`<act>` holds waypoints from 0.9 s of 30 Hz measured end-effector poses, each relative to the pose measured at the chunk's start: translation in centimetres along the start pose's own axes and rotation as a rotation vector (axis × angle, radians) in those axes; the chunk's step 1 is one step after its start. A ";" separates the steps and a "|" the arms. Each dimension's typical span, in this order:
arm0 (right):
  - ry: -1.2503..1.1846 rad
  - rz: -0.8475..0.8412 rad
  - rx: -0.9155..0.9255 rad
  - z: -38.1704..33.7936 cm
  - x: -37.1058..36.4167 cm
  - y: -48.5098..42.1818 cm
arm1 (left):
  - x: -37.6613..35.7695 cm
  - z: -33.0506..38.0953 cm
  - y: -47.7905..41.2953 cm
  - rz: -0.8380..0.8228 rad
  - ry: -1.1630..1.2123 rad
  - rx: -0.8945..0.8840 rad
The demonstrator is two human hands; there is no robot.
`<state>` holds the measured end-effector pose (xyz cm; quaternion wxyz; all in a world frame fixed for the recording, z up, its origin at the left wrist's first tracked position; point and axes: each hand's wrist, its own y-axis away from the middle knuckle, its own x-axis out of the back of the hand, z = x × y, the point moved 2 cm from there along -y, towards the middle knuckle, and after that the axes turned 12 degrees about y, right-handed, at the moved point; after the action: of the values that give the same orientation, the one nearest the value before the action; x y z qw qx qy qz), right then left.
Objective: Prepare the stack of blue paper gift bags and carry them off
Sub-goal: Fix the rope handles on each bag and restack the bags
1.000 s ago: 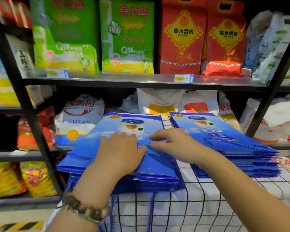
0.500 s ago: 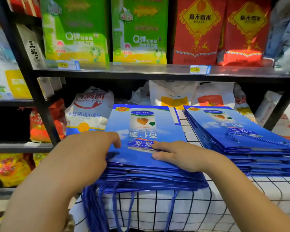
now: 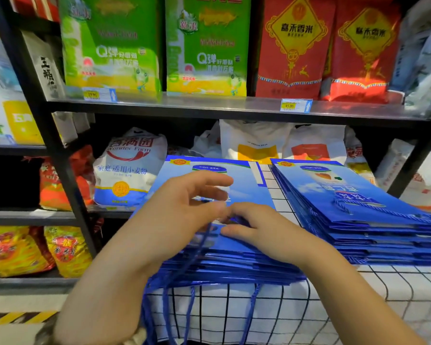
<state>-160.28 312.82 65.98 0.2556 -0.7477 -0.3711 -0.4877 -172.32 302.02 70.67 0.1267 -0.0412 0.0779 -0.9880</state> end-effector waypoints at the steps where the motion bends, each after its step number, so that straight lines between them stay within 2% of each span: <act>1: -0.069 0.043 0.011 -0.3 0.1 0.2 | -0.4 0.1 0.1 -0.012 0.092 0.012; 3: -0.302 0.102 0.011 -0.7 0.7 1.1 | -1.0 0.4 0.3 -0.057 0.242 0.012; 6: -0.634 -0.031 -0.003 -0.6 1.6 2.7 | -1.3 0.8 0.1 -0.080 0.329 -0.022; 8: -0.614 -0.102 0.058 -0.7 1.6 3.3 | -1.5 1.0 -0.4 -0.047 0.322 -0.036; 12: -0.440 -0.064 0.032 -1.3 2.4 3.8 | -1.9 1.6 -1.2 0.021 0.327 -0.049; 14: -0.454 -0.022 -0.040 -1.3 3.1 4.0 | -1.8 1.6 -1.7 0.063 0.252 -0.063; 19: -0.691 0.097 -0.115 -1.1 4.1 2.7 | -1.3 0.3 -1.2 0.168 0.114 -0.021; 24: -0.861 0.158 -0.185 -1.0 3.9 1.4 | -2.4 -1.8 -0.4 -0.140 -0.324 0.066; 27: -0.868 0.145 -0.193 -0.8 3.5 1.1 | -2.2 -2.4 -0.9 -0.105 -0.447 0.054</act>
<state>-158.98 312.60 69.50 0.0391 -0.9276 -0.3433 -0.1422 -170.65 303.74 68.33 0.0904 -0.2597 0.0190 -0.9613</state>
